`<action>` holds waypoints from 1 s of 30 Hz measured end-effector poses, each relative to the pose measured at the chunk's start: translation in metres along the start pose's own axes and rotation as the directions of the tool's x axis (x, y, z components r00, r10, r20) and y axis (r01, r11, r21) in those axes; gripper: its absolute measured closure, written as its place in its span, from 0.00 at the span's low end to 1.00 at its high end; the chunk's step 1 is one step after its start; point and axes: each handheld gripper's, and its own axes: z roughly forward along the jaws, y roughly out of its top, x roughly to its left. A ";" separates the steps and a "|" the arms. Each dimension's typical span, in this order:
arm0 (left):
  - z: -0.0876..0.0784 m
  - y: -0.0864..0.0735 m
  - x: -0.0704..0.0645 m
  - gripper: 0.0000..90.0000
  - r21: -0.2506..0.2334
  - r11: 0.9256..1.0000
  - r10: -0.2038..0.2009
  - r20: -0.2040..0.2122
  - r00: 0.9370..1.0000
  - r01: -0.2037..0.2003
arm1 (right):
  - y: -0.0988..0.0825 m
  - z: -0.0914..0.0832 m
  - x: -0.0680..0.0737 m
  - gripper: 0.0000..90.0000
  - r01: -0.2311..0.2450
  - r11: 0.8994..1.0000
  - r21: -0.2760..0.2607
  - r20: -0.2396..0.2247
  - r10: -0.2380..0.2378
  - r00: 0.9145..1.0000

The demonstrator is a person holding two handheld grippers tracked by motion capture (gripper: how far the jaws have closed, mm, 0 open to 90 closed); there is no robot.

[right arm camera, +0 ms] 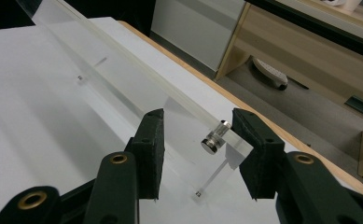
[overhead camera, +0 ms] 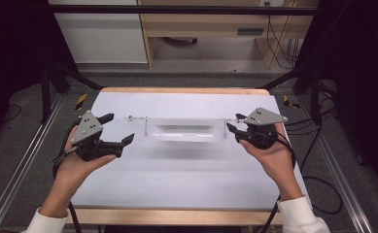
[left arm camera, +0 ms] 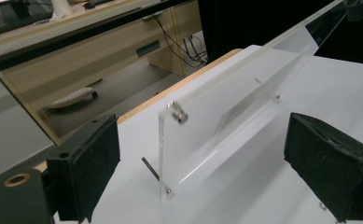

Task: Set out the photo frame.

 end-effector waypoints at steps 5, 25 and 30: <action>0.001 -0.021 0.004 0.11 0.015 0.997 -0.078 -0.005 0.997 0.078 | 0.002 0.003 -0.003 0.61 -0.008 1.000 -0.002 0.004 0.008 1.000; 0.027 -0.091 0.002 0.08 0.126 0.978 -0.165 -0.004 0.986 0.164 | 0.016 0.020 -0.024 0.60 -0.054 0.998 -0.010 0.000 0.054 0.999; 0.028 -0.096 0.001 0.08 0.128 0.977 -0.172 0.000 0.985 0.171 | 0.018 0.024 -0.028 0.59 -0.065 0.998 -0.011 -0.001 0.065 0.998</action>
